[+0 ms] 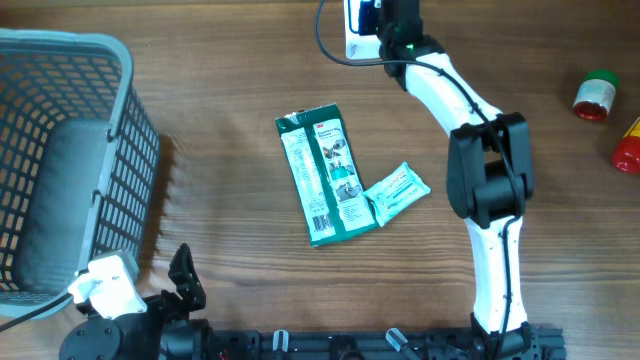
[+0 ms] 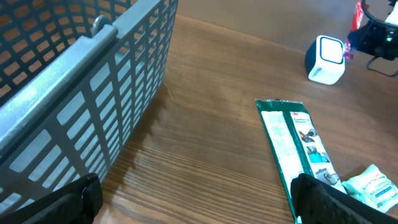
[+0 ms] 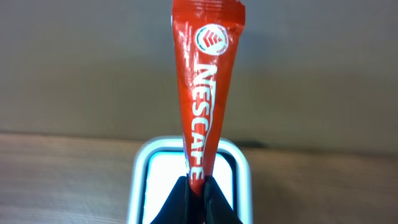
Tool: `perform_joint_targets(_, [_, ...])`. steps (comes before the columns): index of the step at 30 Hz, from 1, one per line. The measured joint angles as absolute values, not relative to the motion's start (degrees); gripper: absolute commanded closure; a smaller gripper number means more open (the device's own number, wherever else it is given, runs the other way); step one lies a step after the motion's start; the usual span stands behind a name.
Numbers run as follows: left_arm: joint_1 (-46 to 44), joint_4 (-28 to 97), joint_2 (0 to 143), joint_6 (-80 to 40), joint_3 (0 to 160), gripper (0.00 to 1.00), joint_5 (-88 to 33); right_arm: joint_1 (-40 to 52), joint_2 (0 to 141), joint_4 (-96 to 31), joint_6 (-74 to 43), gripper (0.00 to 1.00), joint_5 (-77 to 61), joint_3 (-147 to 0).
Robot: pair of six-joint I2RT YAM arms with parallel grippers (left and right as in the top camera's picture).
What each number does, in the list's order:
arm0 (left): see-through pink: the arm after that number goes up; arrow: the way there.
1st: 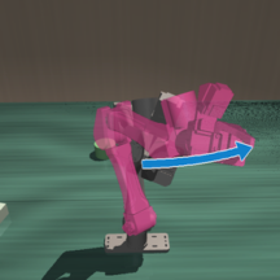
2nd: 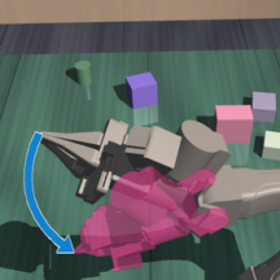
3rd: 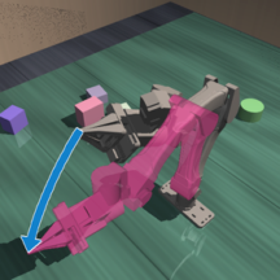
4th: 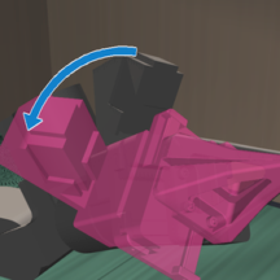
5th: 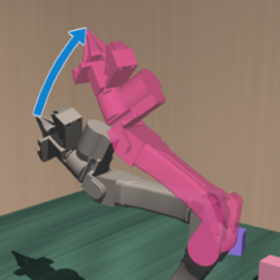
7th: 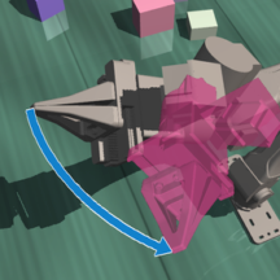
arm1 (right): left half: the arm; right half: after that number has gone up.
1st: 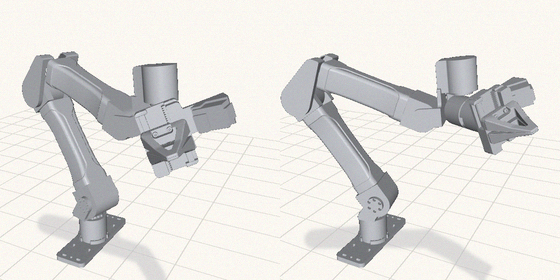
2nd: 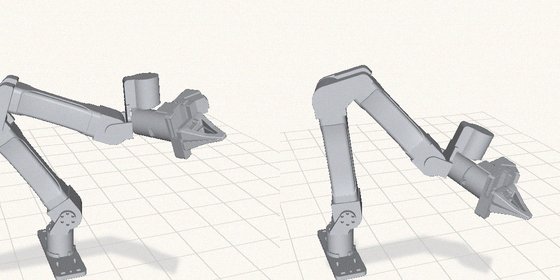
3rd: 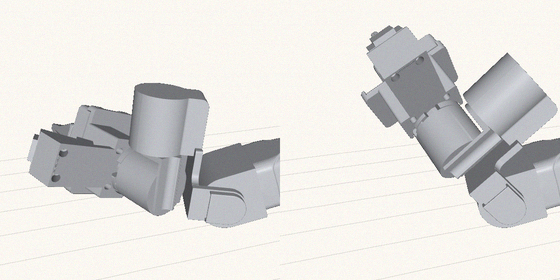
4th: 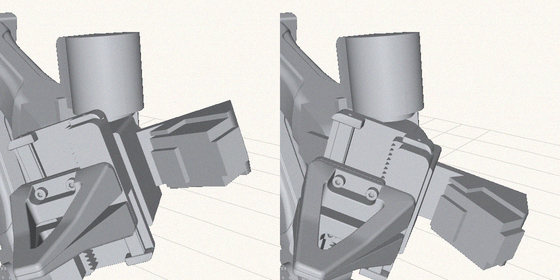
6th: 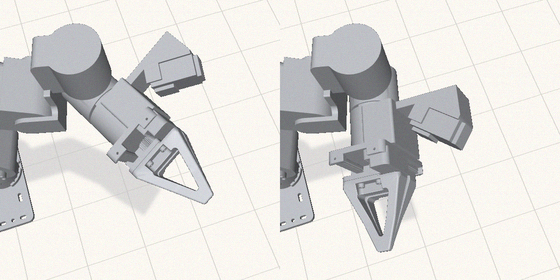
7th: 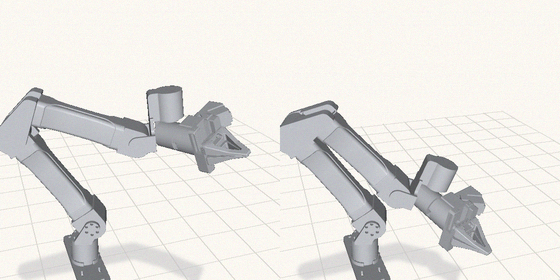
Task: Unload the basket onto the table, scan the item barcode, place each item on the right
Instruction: 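Lift the sachet and hold it over the white scanner, then carry the sachet right and drop it at the table edge, then reach the right gripper to the light-green wipes pack and grasp it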
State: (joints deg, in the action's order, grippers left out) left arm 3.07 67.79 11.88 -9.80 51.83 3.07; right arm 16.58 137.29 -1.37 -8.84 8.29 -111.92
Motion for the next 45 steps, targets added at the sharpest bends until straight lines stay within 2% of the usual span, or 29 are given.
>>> perform_joint_targets(5, [3.07,67.72,11.88,-9.80,51.86,0.00,3.07,13.78,129.60,-18.37,-14.74,0.96,18.57,-111.92])
perform_joint_targets(9, [3.07,67.77,11.88,-9.80,51.83,0.00,3.07,3.11,117.93,-33.76,-19.68,0.96,32.32,-112.77])
perform_joint_targets(12, [3.07,67.79,11.88,-9.80,51.83,0.00,3.07,-8.03,116.40,-39.68,-22.04,0.96,38.26,-113.38])
perform_joint_targets(19, [3.07,67.79,11.88,-9.80,51.83,0.00,3.07,-30.50,120.73,-46.96,-24.67,0.96,38.41,-108.71])
perform_joint_targets(21, [3.07,67.77,11.88,-9.80,51.83,0.00,3.07,-34.63,121.89,-47.18,-24.64,0.91,34.54,-107.53])
perform_joint_targets(22, [3.07,67.77,11.88,-9.80,51.83,0.00,3.07,-36.69,122.45,-47.33,-24.67,0.83,31.73,-106.94])
perform_joint_targets(23, [3.07,67.79,11.88,-9.80,51.83,0.00,3.07,-38.46,122.83,-47.59,-24.80,0.66,28.62,-106.56])
perform_joint_targets(25, [3.07,67.79,11.88,-9.80,51.83,0.00,3.07,-40.86,123.02,-48.07,-25.04,0.04,22.83,-106.28])
perform_joint_targets(26, [3.07,67.77,11.88,-9.80,51.83,0.00,3.07,-41.43,123.02,-48.23,-25.04,0.00,20.38,-106.28])
perform_joint_targets(31, [3.07,67.79,11.88,-9.80,51.83,0.00,3.07,-41.19,123.09,-53.89,-22.00,0.00,5.17,-108.86])
perform_joint_targets(36, [3.07,67.77,11.88,-9.80,51.83,0.00,3.05,-36.18,121.43,-62.35,-22.46,0.01,-7.18,-112.33])
perform_joint_targets(42, [3.07,67.79,11.88,-9.80,51.83,0.00,3.07,-21.54,115.59,-82.74,-38.35,0.00,-12.05,-112.77])
perform_joint_targets(45, [3.07,67.79,11.88,-9.80,51.83,0.00,3.07,-11.22,115.35,-83.61,-42.46,0.00,-15.53,-111.48])
